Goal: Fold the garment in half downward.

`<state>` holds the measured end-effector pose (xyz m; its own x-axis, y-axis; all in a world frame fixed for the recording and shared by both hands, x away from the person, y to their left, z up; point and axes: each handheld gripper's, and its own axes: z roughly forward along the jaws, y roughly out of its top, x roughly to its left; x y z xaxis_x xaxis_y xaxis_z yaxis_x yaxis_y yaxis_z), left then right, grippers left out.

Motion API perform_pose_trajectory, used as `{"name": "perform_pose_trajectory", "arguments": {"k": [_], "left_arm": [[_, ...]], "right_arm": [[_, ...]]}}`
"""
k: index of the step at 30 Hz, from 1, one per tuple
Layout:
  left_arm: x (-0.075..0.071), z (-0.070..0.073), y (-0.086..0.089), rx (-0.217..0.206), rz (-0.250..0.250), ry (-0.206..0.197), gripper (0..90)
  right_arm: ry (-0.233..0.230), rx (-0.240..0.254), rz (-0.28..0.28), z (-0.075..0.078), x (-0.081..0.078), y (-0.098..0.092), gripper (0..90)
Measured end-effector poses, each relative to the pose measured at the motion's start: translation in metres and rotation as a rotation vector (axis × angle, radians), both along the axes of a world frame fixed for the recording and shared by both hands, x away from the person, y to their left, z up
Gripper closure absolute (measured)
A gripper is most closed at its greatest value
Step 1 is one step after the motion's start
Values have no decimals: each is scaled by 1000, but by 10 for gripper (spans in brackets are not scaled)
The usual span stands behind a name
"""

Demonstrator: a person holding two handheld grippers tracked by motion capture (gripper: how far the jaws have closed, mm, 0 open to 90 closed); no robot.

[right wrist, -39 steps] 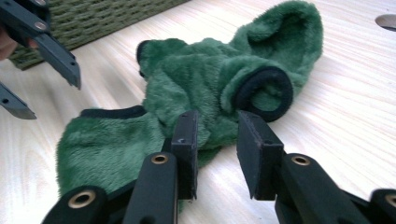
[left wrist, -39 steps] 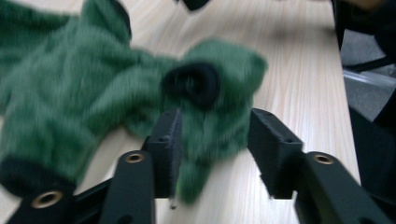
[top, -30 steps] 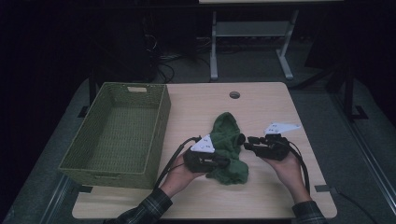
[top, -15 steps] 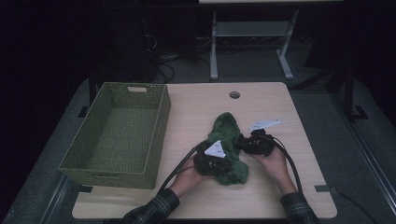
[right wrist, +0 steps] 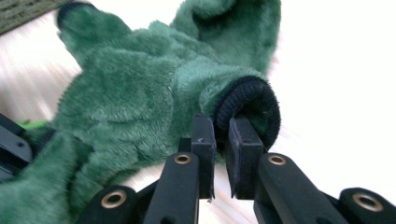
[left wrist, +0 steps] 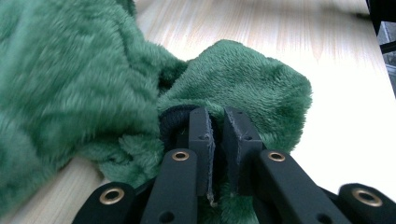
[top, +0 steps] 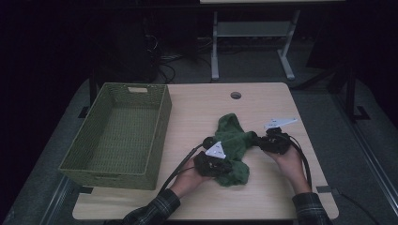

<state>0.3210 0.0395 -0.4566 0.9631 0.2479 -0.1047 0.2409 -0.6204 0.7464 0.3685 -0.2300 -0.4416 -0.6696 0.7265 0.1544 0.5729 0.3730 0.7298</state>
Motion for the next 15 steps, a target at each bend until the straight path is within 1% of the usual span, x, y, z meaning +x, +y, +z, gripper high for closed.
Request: {"name": "perform_pose_trajectory", "arguments": {"k": [2, 3, 5, 7, 8, 9, 11, 13, 14, 15], "left_arm": [[0, 0, 0, 0, -1, 0, 815], [0, 0, 0, -1, 0, 0, 815], [0, 0, 0, 1, -1, 0, 816], [0, -1, 0, 2, 0, 1, 817], [0, -1, 0, 3, 1, 1, 818], [0, -1, 0, 2, 2, 4, 818], [0, -1, 0, 2, 3, 4, 818], [0, -1, 0, 2, 4, 2, 818], [0, -1, 0, -1, 7, 6, 818], [1, -1, 1, 0, 5, 4, 818]], "right_arm": [[13, -1, -7, -4, 3, -3, 822], [30, -6, -12, -6, 4, -2, 815], [31, -19, -5, -8, 4, 0, 798], [4, -6, 5, -3, 2, 0, 760], [-3, -1, -4, 0, 0, 0, 745], [-22, 9, -8, 4, -1, -1, 723], [-17, 25, -8, 12, -2, -4, 694], [-34, 36, -12, 18, -2, -5, 682], [-36, 44, -12, 20, -2, -4, 675], [-50, 52, -15, 22, -1, -4, 675]]}}
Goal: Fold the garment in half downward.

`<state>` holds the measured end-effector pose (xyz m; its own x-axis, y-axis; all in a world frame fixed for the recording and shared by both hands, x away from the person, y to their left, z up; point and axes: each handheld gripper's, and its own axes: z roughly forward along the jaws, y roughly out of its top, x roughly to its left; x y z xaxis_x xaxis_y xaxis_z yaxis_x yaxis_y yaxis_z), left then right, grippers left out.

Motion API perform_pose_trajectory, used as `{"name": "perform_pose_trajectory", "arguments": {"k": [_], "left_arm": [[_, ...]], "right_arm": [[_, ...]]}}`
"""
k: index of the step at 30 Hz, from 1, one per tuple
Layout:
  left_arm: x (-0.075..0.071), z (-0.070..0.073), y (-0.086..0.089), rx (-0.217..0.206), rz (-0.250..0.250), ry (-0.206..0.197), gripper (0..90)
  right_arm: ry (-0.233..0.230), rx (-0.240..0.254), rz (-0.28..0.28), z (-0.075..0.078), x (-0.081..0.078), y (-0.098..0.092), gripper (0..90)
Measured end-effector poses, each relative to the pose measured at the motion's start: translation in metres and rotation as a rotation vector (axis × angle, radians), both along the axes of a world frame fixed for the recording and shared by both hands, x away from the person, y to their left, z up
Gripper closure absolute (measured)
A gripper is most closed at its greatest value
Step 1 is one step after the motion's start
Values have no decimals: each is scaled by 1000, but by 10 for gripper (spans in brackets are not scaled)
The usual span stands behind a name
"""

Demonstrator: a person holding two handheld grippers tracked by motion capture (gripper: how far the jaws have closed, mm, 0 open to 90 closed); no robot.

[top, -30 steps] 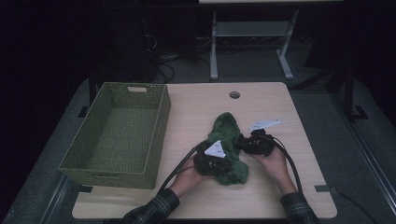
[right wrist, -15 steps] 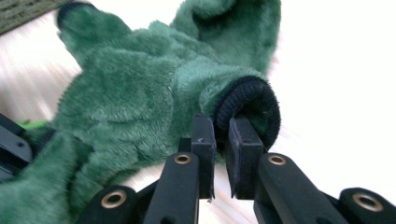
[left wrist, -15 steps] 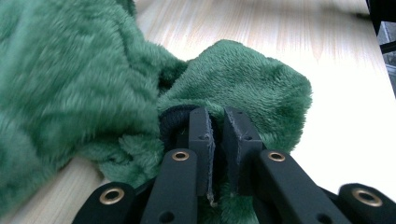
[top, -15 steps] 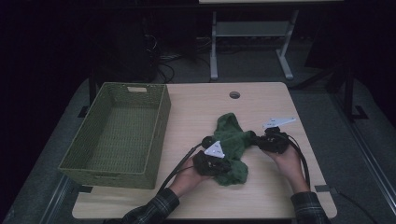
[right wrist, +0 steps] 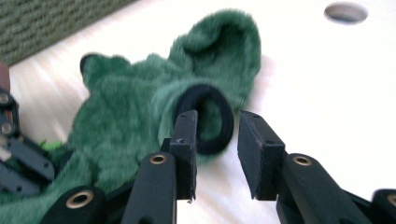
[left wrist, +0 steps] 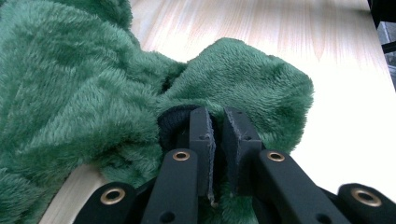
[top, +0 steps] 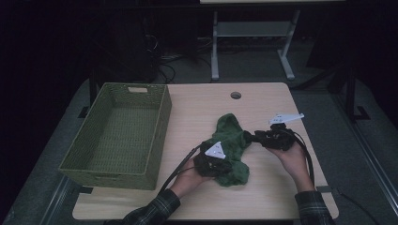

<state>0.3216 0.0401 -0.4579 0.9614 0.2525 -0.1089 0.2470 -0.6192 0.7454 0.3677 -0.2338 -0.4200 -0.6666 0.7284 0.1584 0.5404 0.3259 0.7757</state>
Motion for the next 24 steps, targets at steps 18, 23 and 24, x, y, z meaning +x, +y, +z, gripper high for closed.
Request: {"name": "perform_pose_trajectory", "arguments": {"k": [18, 23, 24], "left_arm": [[1, -2, 0, -11, 3, 13, 821], [1, -2, -1, -13, 7, 16, 822], [1, -1, 0, -8, 6, 12, 823]], "right_arm": [[-5, 6, 55, 21, 50, 42, 643], [1, -13, 51, 17, 71, 53, 641], [9, -17, 53, 15, 77, 56, 627]]}}
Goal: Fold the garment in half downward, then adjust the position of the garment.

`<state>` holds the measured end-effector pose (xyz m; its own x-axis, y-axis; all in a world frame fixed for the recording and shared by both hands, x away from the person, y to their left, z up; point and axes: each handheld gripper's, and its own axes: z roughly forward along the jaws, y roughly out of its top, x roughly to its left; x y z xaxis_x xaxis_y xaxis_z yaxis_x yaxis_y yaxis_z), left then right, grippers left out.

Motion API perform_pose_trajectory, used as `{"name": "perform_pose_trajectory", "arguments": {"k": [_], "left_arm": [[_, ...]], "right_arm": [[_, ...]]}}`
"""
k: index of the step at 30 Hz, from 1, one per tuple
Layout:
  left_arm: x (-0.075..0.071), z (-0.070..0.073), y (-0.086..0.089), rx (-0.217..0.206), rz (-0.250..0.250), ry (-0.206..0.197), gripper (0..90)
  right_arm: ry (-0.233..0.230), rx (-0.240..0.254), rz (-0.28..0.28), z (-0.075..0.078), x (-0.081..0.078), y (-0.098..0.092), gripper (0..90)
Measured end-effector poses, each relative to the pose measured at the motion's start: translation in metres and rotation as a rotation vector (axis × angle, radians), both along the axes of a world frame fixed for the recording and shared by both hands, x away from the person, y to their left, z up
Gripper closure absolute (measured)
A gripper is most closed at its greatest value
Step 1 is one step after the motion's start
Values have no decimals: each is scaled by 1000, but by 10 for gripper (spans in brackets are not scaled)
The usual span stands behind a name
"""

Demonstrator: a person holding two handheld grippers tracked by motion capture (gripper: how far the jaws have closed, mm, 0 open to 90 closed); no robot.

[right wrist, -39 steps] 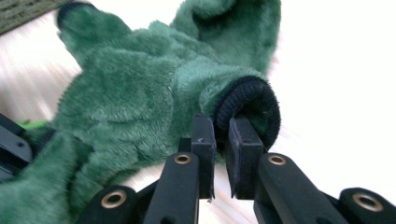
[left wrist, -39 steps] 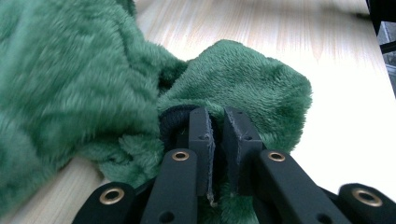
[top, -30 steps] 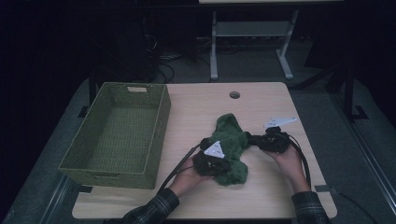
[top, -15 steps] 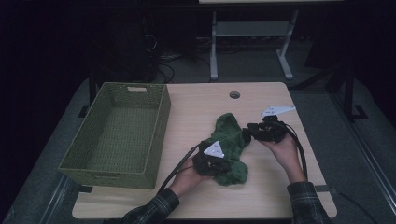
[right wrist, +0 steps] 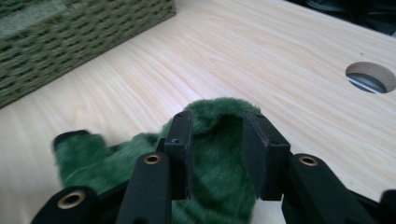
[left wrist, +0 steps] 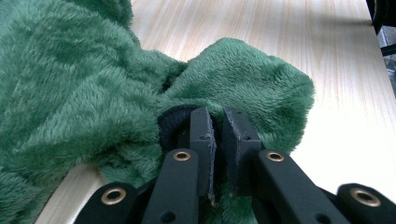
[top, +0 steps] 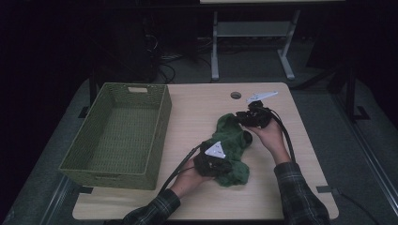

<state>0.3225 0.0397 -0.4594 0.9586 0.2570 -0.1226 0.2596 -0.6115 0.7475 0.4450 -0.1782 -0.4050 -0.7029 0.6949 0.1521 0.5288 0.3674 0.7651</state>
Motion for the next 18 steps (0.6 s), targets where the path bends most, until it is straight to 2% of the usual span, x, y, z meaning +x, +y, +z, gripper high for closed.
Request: {"name": "perform_pose_trajectory", "arguments": {"k": [4, 6, 9, 12, 15, 17, 18], "left_arm": [[0, 0, 0, -3, 3, 4, 823], [0, 0, 0, -4, 4, 6, 823], [-1, 0, 0, -4, 6, 9, 824], [0, 0, 0, -3, 4, 5, 825], [0, 0, 0, -4, 4, 8, 825], [0, 0, 0, -4, 5, 8, 825], [0, 0, 0, -4, 5, 7, 825]], "right_arm": [[13, -3, -30, -7, 17, 4, 573], [31, 0, -38, -11, 26, 4, 569], [31, -11, -37, -19, 33, 6, 576], [77, -38, -24, -28, 40, 11, 577], [97, -38, -17, -33, 44, 16, 619], [108, -53, -9, -36, 47, 19, 730], [93, -56, -7, -36, 47, 20, 790]]}}
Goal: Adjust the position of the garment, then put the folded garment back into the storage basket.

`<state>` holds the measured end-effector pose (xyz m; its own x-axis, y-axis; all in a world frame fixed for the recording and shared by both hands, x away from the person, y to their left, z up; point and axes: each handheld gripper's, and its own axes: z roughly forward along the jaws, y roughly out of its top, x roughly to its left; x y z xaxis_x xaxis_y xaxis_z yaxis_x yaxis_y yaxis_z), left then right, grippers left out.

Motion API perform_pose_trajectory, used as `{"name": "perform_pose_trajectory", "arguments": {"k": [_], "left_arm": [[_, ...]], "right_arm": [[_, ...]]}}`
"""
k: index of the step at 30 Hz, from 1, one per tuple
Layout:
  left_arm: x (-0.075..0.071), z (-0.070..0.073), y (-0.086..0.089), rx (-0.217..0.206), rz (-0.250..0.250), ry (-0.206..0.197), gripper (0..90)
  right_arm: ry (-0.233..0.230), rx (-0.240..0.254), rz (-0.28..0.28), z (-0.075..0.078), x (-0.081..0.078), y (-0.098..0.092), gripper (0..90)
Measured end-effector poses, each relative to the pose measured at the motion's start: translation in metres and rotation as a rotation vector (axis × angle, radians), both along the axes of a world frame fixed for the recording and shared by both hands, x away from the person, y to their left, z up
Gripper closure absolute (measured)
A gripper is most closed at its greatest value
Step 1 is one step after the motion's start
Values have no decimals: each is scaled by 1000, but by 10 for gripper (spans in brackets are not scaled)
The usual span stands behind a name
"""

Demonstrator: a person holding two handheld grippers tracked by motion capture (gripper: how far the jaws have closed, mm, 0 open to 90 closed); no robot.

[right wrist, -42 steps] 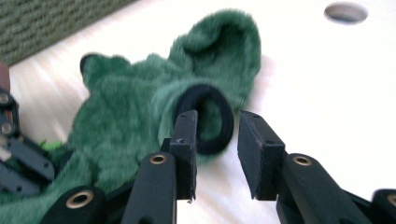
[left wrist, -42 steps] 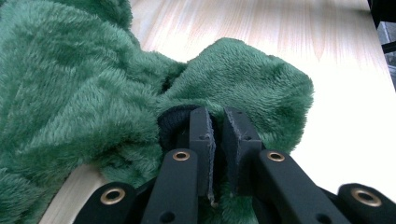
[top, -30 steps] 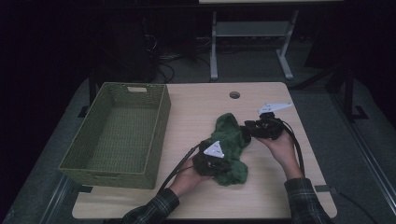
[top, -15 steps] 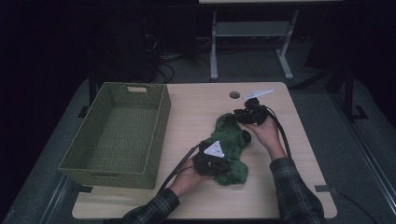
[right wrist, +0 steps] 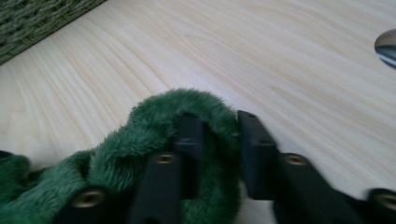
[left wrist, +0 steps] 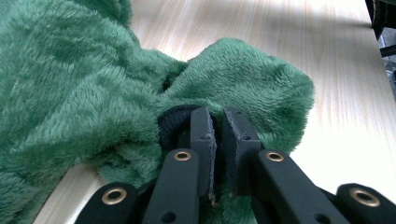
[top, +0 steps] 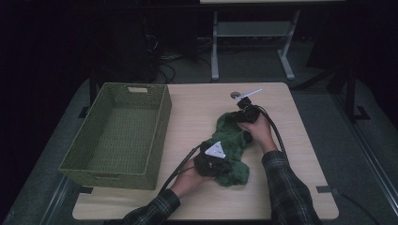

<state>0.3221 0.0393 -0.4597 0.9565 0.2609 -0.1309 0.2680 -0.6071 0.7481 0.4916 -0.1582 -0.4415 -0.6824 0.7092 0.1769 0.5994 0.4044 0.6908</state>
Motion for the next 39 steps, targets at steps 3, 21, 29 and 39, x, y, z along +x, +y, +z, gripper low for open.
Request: {"name": "perform_pose_trajectory", "arguments": {"k": [3, 21, 29, 39], "left_arm": [[0, 0, 0, -1, 1, 0, 825], [-1, -1, 0, 0, 7, -5, 825], [-1, 1, 1, -14, 15, -18, 788], [-3, 44, 28, -103, 90, -79, 564]], "right_arm": [[-1, 28, -6, 4, -2, -1, 859], [-174, 98, 81, 75, -72, -24, 868], [-237, 123, 109, 91, -111, -29, 868], [-245, 145, 125, 85, -136, -29, 868]]}}
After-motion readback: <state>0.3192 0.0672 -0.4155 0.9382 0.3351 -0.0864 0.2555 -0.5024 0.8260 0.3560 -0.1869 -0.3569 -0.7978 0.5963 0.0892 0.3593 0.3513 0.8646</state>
